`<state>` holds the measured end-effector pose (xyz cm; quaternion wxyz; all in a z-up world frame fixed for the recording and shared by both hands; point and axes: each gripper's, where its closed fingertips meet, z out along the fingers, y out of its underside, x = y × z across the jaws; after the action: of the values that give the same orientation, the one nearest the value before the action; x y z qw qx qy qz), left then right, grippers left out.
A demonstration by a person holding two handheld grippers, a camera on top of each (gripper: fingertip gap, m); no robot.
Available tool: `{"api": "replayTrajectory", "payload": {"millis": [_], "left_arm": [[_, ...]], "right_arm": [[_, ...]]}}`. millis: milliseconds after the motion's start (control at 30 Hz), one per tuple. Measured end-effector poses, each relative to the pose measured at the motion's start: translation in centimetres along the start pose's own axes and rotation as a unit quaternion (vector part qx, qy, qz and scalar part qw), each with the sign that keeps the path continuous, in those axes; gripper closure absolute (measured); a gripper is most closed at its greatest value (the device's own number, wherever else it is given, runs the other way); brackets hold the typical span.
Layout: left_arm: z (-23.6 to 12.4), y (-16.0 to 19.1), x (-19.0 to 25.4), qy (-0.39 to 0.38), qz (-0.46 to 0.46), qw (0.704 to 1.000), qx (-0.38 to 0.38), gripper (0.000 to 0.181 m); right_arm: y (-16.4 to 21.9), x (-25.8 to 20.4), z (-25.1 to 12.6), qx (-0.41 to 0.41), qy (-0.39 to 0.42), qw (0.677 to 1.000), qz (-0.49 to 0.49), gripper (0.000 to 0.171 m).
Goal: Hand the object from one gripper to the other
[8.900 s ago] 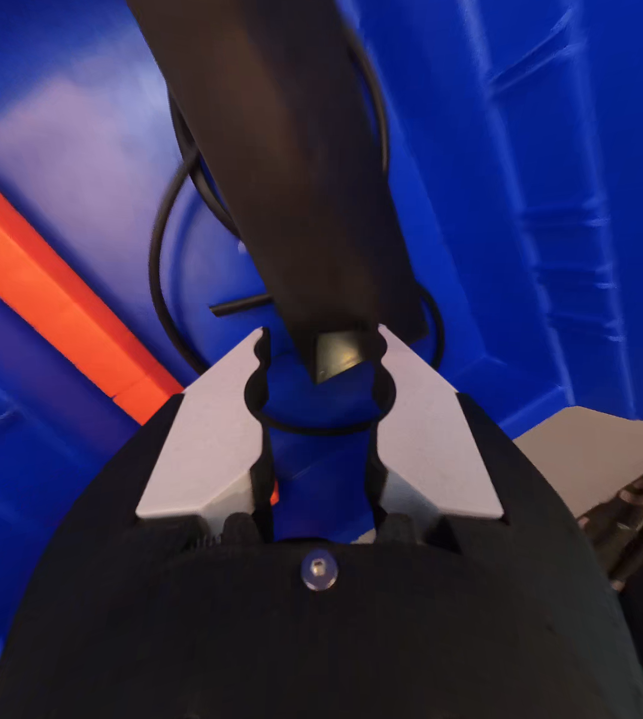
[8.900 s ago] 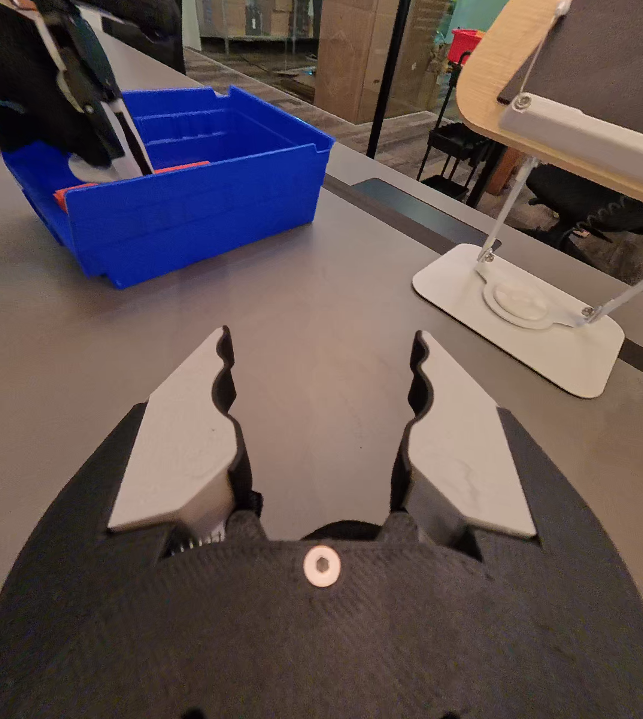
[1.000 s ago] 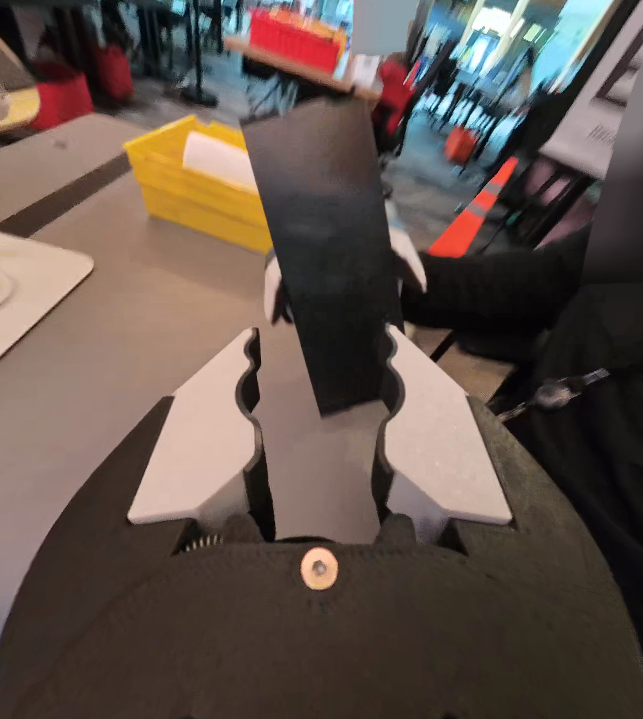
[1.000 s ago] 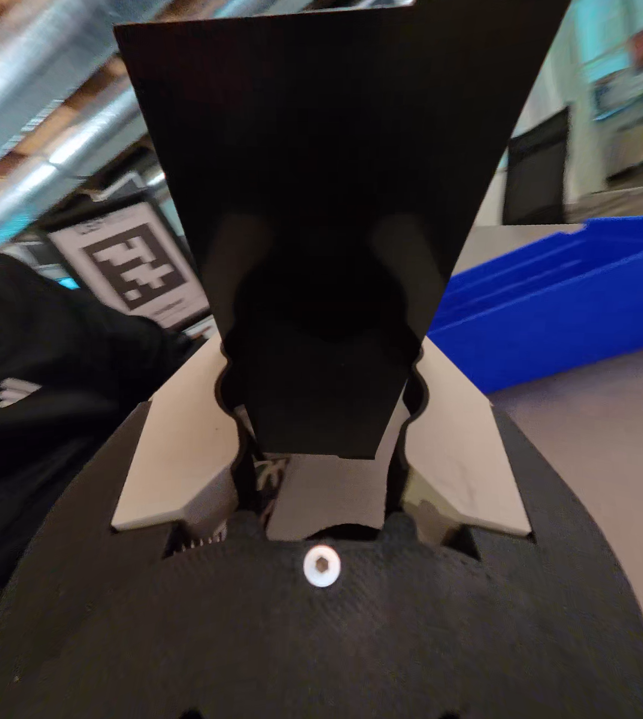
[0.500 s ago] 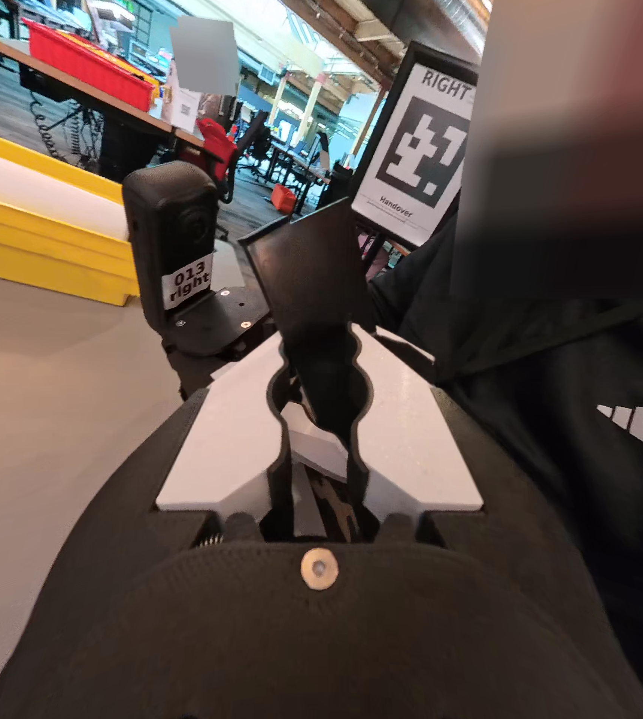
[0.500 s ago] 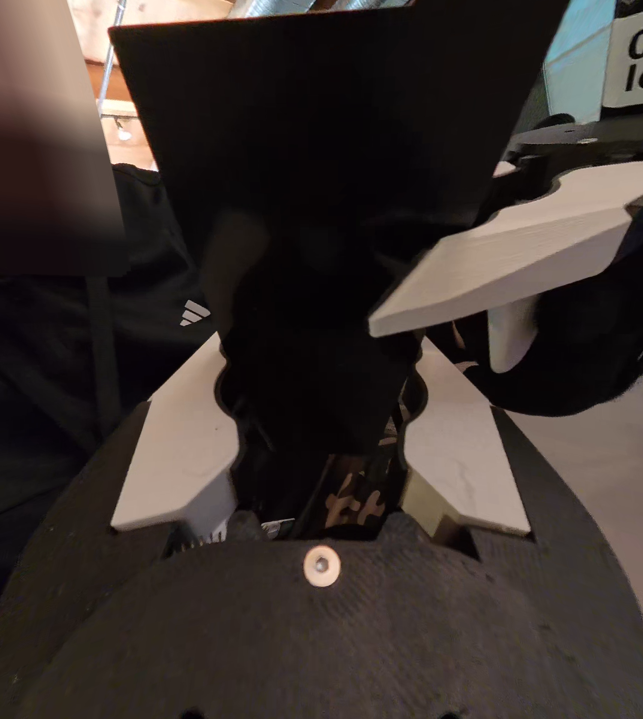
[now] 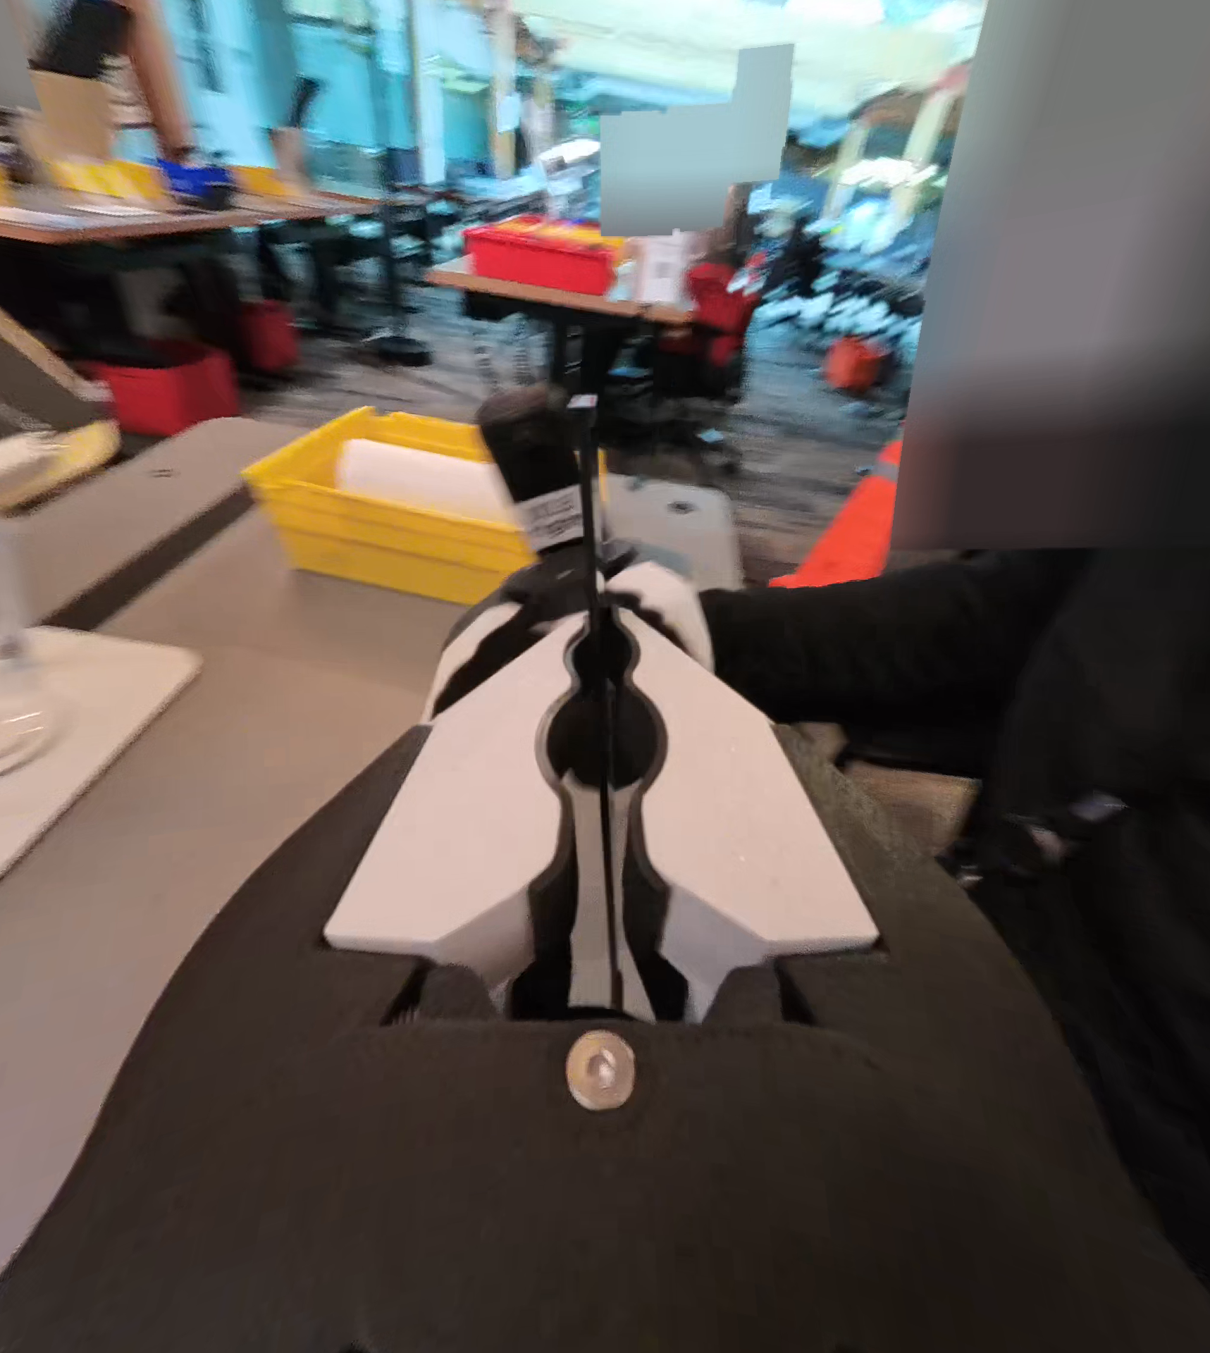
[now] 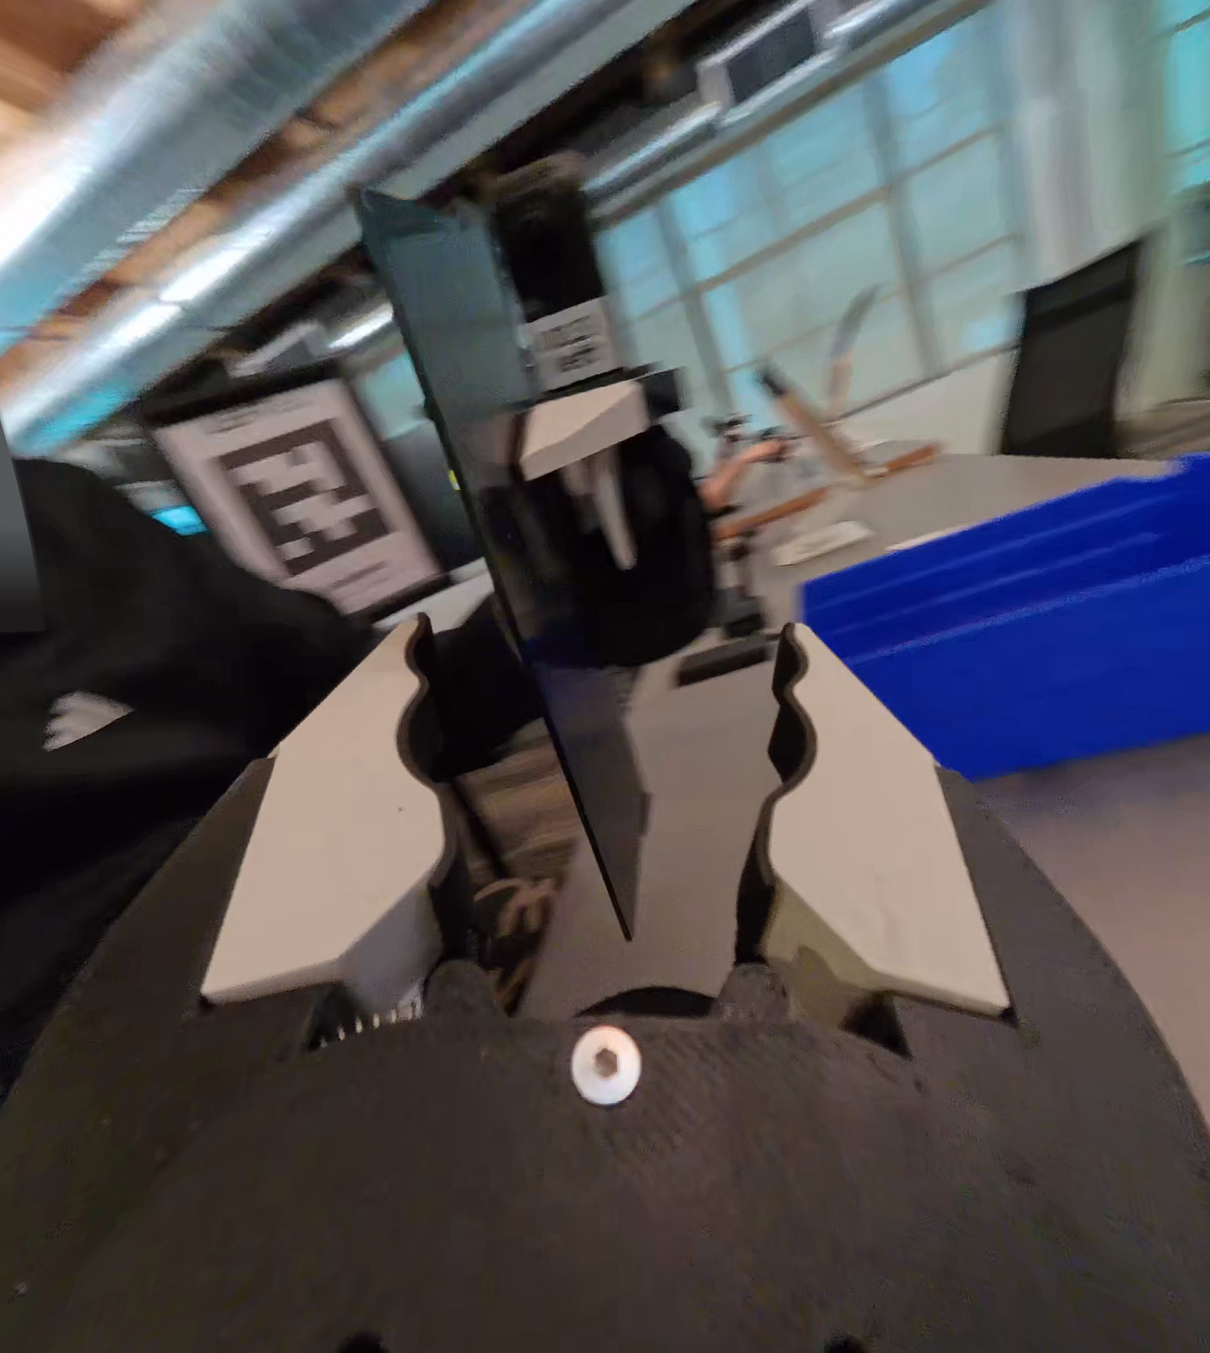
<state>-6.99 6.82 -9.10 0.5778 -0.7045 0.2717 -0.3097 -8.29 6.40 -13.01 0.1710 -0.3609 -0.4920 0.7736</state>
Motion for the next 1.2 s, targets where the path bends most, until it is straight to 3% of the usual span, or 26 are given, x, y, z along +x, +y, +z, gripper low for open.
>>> {"api": "replayTrajectory", "payload": {"millis": [67,200,433,500,667,900,1033,1200], "left_arm": [[-0.2,0.8,-2.3,-0.094,0.038,0.994,-0.032,0.181],[-0.7,2.4,-5.7,-0.266,0.138,0.947,-0.118,0.181],[0.7,3.7,-5.8,-0.334,0.224,0.899,-0.171,0.181],[1.2,4.2,-5.5,-0.335,0.238,0.894,-0.181,0.181],[1.9,4.6,-5.2,-0.34,0.25,0.888,-0.183,0.181],[2.4,4.8,-4.9,-0.31,0.242,0.902,-0.178,0.177],[3.0,4.8,-3.7,-0.237,0.214,0.935,-0.155,0.159],[2.6,4.2,-1.9,-0.084,0.045,0.991,-0.095,0.132]], "right_arm": [[-1.9,2.1,-1.0,0.034,0.089,0.995,-0.037,0.072],[-5.2,4.5,-2.6,0.102,0.234,0.964,-0.074,0.064],[-4.3,4.4,0.6,0.103,0.294,0.947,-0.072,0.049],[-3.9,4.9,0.7,0.104,0.311,0.943,-0.061,0.051],[-3.7,4.6,0.5,0.101,0.3,0.947,-0.063,0.083],[-3.6,4.6,0.4,0.088,0.276,0.955,-0.057,0.085],[-3.5,4.0,0.4,0.071,0.23,0.969,-0.046,0.085],[-3.7,1.6,0.0,0.059,0.107,0.992,-0.026,0.085]]}}
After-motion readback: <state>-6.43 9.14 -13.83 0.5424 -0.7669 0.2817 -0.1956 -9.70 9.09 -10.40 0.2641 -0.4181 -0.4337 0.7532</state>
